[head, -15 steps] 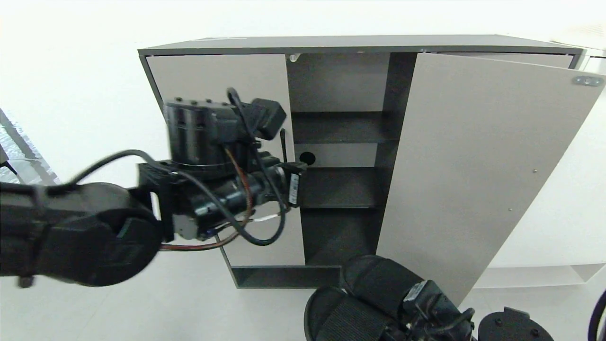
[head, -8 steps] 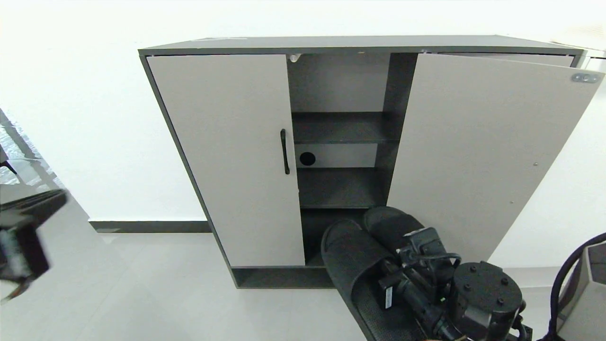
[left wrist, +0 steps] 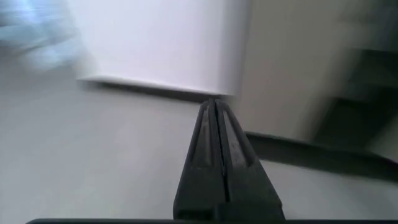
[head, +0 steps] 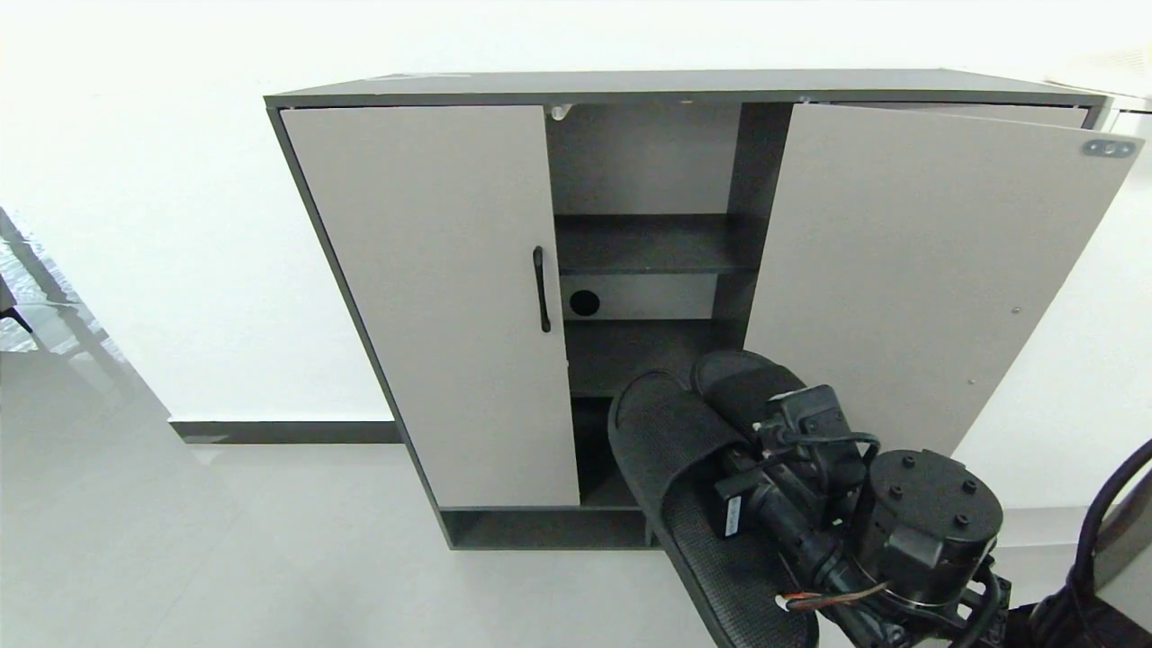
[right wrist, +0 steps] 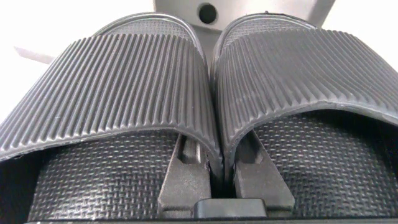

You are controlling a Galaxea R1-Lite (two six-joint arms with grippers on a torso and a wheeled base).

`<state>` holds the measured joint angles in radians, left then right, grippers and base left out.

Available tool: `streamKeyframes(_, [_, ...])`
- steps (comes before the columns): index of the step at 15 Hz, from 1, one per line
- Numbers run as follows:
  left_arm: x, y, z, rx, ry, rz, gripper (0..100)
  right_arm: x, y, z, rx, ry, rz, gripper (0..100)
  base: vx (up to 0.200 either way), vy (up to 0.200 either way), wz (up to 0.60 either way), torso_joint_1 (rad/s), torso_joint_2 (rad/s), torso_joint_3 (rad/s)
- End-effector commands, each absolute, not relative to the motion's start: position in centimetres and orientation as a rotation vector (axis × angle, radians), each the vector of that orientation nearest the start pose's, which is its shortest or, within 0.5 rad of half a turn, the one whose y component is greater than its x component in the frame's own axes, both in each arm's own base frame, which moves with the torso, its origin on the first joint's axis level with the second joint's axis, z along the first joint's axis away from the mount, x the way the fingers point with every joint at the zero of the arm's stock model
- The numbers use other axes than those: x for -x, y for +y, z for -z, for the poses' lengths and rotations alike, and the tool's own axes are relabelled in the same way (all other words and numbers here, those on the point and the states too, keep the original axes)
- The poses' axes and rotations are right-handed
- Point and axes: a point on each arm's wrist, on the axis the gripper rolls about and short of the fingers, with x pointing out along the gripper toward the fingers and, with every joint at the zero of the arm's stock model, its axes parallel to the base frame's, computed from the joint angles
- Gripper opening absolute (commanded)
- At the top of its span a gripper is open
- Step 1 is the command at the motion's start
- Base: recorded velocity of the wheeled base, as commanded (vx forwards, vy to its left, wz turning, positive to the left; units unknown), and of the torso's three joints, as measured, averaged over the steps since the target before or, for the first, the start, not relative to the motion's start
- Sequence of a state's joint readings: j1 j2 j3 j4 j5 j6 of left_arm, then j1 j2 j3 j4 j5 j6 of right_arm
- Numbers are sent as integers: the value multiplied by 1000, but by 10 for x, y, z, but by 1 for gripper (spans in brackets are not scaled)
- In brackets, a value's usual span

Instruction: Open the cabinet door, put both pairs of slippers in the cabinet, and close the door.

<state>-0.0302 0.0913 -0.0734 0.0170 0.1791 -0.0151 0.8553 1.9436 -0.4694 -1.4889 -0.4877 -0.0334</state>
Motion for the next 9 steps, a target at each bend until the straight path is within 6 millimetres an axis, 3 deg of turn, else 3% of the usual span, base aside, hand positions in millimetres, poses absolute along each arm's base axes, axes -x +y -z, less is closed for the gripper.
streamKeyframes(1, [24, 2, -80, 62, -25, -65, 0, -205, 220, -118, 10, -27, -371, 0, 0, 0, 0, 0, 0, 0])
streamKeyframes(5, [23, 0, -75, -1, 6, 21, 0, -204, 221, -120, -27, -37, -376, 0, 0, 0, 0, 0, 0, 0])
streamKeyframes(9, [23, 0, -75, 25, 0, -11, 0, -208, 222, -120, -31, -39, -367, 0, 0, 0, 0, 0, 0, 0])
